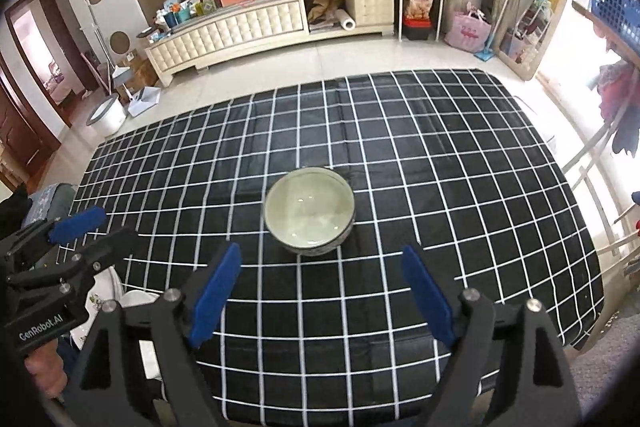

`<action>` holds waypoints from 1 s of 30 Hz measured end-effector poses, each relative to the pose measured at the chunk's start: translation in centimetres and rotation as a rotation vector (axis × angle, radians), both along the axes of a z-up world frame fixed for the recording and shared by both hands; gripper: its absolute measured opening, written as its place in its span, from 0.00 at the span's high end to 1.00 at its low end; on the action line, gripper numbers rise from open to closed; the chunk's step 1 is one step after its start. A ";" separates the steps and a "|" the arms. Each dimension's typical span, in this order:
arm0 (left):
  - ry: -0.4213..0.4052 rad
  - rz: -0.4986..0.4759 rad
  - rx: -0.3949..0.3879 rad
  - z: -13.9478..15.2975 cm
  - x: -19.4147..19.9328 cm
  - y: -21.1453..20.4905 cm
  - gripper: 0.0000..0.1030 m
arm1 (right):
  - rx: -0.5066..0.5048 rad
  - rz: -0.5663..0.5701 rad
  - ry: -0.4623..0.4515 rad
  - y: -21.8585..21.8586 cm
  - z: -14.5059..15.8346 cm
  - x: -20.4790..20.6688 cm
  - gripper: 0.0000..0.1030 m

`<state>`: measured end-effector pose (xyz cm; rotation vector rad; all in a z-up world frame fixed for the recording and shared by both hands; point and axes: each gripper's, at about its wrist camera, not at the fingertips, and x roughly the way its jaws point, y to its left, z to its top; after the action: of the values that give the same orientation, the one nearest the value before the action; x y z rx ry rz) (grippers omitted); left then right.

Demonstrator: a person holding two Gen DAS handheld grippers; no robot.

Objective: Organize plates and bowls
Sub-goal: 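Move both grippers to the rim of the green-patterned bowl, then close both grippers on the rim of the green-patterned bowl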

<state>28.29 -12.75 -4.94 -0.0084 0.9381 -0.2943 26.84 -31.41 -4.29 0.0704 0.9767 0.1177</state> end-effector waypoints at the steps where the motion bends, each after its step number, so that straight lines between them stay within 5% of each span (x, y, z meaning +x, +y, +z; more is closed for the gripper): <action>1: 0.008 -0.002 0.003 -0.2 0.3 -0.3 0.42 | 0.000 -0.001 0.004 -0.3 -0.3 0.4 0.17; 13: 0.056 -0.059 0.058 -3.2 4.4 -4.7 0.42 | 0.024 0.006 0.074 -2.9 -3.8 4.0 0.17; 25: 0.196 -0.062 0.095 -8.6 8.8 -6.7 0.43 | 0.069 0.020 0.165 -2.9 -8.1 7.4 0.17; 30: 0.226 -0.081 0.112 -9.9 10.3 -7.5 0.53 | 0.065 0.009 0.198 -2.6 -9.3 8.0 0.19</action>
<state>38.63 -20.22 -14.82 0.1011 1.1800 -0.3194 34.80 -33.96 -13.56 0.1397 1.1708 0.1529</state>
